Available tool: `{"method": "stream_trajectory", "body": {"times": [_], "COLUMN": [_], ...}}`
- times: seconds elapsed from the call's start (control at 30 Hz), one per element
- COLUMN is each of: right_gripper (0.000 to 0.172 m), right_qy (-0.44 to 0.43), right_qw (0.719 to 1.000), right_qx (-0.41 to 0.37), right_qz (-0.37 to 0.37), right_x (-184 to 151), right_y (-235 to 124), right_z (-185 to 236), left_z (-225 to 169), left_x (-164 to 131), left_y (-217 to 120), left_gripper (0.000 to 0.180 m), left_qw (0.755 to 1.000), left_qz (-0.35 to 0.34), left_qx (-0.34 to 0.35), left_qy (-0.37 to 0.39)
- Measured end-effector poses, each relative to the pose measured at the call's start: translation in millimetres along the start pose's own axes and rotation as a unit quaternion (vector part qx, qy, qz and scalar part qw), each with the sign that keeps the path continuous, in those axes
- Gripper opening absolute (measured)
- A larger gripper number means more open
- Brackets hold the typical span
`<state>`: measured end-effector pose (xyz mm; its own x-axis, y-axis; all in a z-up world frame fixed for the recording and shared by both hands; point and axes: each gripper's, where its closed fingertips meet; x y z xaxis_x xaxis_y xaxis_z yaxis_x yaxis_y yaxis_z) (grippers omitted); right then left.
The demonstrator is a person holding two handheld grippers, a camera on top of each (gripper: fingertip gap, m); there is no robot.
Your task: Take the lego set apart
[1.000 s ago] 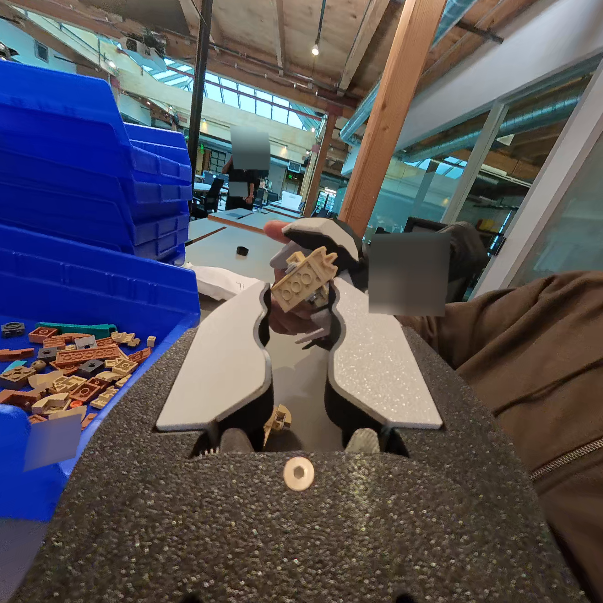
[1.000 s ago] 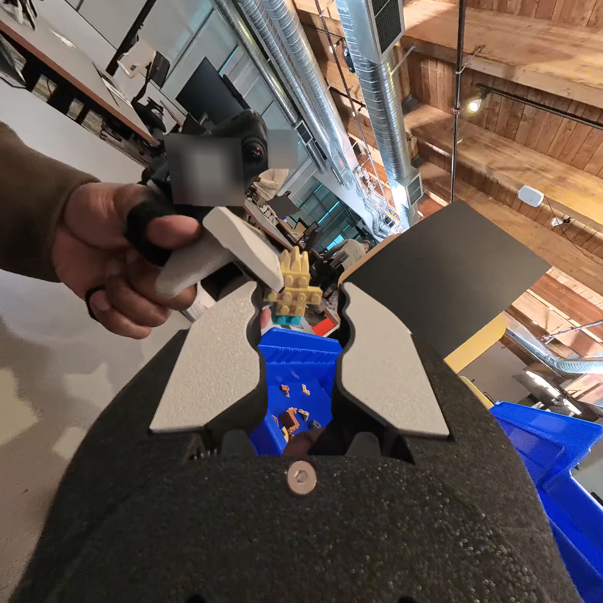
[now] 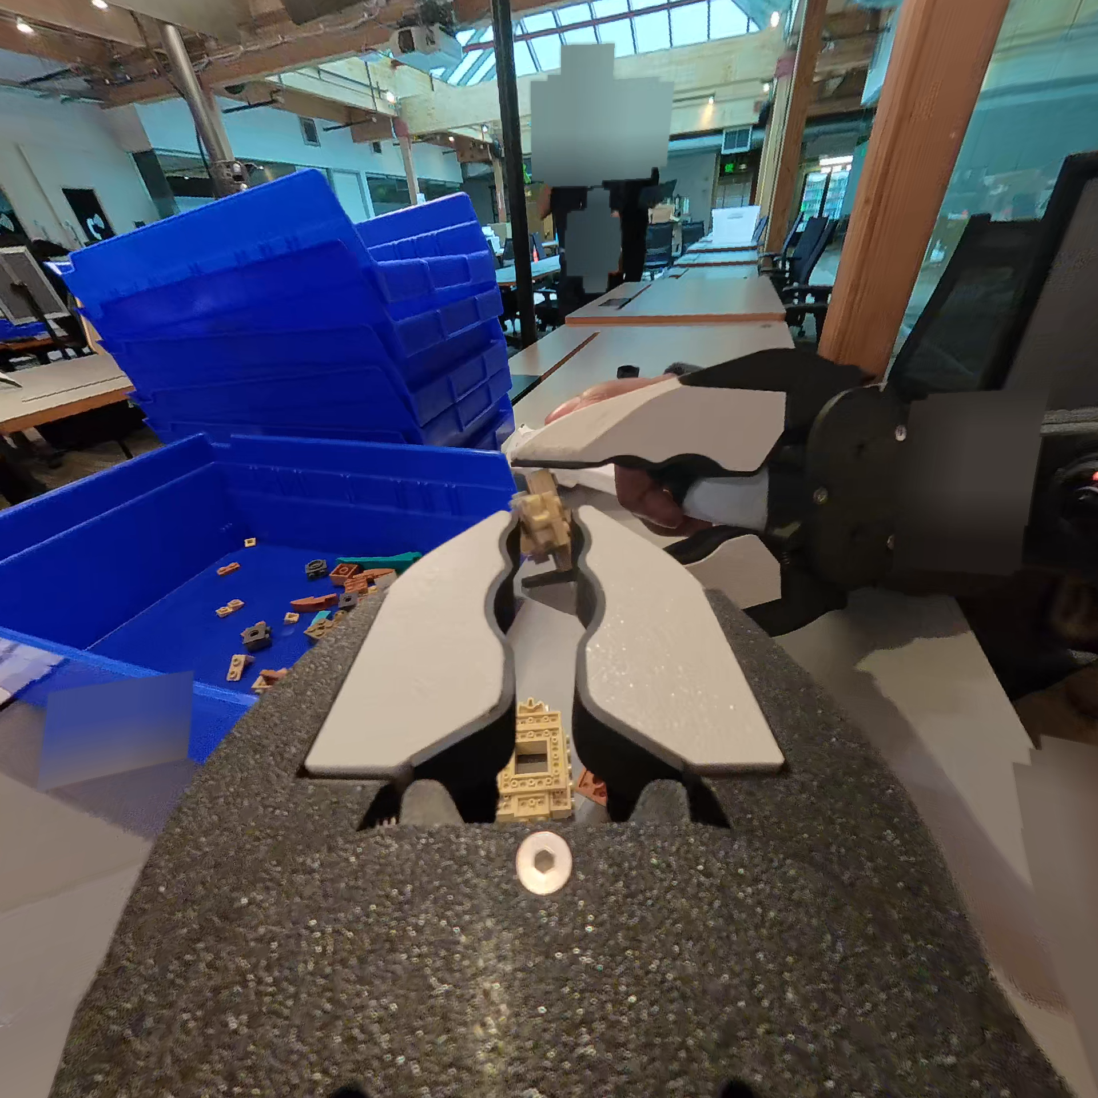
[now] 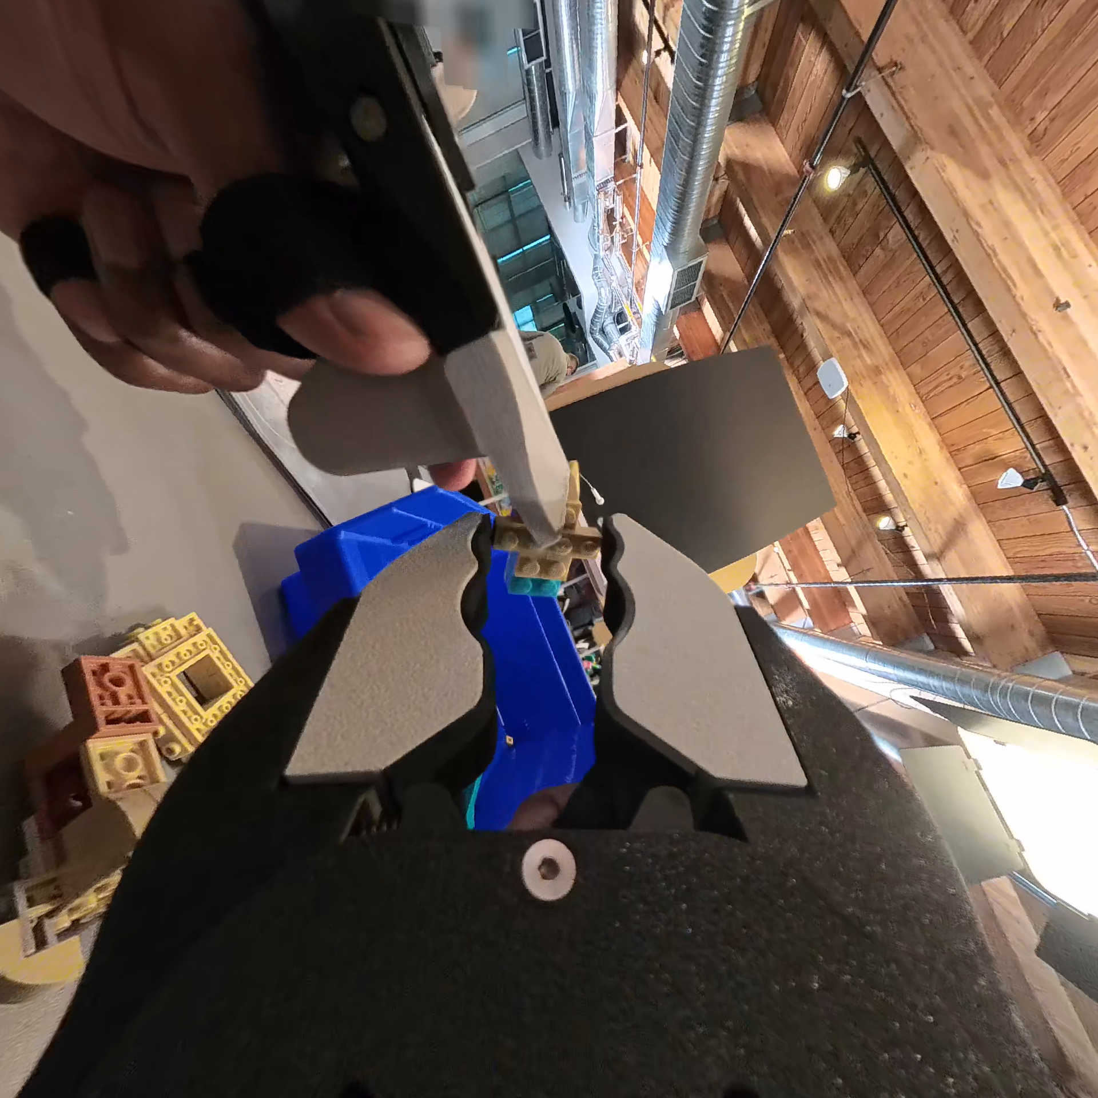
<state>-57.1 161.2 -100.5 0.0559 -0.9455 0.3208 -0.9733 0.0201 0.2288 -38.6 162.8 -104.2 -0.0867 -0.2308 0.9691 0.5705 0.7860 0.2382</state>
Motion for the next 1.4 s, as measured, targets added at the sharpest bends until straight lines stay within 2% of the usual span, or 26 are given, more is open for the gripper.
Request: {"method": "stream_trajectory", "body": {"times": [0.13, 0.27, 0.37, 0.47, 0.6, 0.77, 0.97, 1.2, 1.4], "right_gripper": [0.035, 0.034, 0.033, 0.032, 0.028, 0.027, 0.019, 0.014, 0.010], "right_qy": [0.048, 0.171, 0.254, 0.280, 0.209, 0.103, 0.041, -0.002, -0.007], "right_qw": [0.999, 0.982, 0.960, 0.949, 0.964, 0.980, 0.983, 0.983, 0.986], "right_qx": [0.012, 0.061, 0.094, 0.113, 0.135, 0.161, 0.175, 0.186, 0.169], "right_qz": [-0.022, -0.059, -0.077, -0.091, -0.088, -0.052, -0.029, -0.011, 0.002], "right_x": [4, 9, 8, 6, 0, -12, -18, -20, -21], "right_y": [-1, -7, -13, -19, -26, -27, -26, -24, -20], "right_z": [0, 3, 2, 0, 5, 21, 32, 41, 39], "left_z": [-3, -5, -6, -7, -4, -3, -3, -5, -1], "left_x": [2, 3, 3, -5, -16, -30, -42, -45, -40], "left_y": [-1, -3, -4, -8, -13, -16, -15, -14, -13], "left_gripper": [0.014, 0.013, 0.013, 0.013, 0.013, 0.013, 0.013, 0.013, 0.013], "left_qw": [0.998, 0.996, 0.998, 0.996, 0.976, 0.950, 0.909, 0.891, 0.906], "left_qz": [-0.013, -0.016, -0.005, 0.039, 0.098, 0.147, 0.183, 0.193, 0.183], "left_qx": [-0.018, -0.033, -0.038, -0.041, -0.040, -0.050, -0.053, -0.056, -0.037], "left_qy": [-0.052, -0.084, -0.047, 0.064, 0.189, 0.270, 0.370, 0.407, 0.379]}}
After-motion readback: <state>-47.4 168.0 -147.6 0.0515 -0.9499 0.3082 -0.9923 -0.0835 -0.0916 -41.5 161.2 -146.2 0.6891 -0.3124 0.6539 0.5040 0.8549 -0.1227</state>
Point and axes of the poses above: each gripper's, where its closed fingertips meet, y out along the fingers, x out of its top, z = x × y across the jaws, and after that the axes turned 15 degrees about -z, right-handed
